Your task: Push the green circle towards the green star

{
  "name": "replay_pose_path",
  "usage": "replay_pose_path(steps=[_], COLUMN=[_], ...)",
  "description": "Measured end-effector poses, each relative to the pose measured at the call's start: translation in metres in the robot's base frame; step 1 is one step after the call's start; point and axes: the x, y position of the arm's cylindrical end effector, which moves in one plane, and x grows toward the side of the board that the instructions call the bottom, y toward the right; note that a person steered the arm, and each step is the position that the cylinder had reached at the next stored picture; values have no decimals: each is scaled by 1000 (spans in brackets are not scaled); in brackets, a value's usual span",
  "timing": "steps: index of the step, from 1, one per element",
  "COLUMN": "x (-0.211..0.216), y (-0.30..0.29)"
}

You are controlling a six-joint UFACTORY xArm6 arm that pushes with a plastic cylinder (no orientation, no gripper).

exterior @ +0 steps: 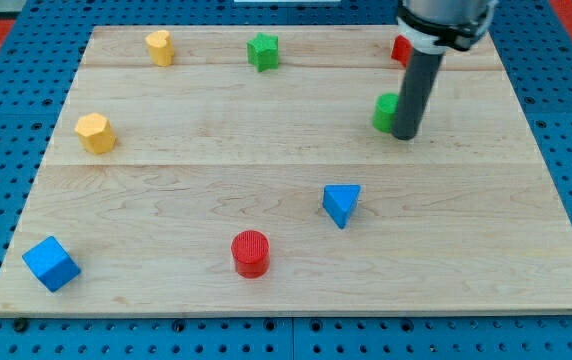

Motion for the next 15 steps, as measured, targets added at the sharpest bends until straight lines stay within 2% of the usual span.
replay_pose_path(steps=[2, 6, 7, 8, 9, 10, 12, 13, 14, 15], x=[-30, -34, -46, -30, -3, -10, -25, -12, -31, -56], y=[34, 74, 56, -8, -29, -80, -21, 16, 30, 12])
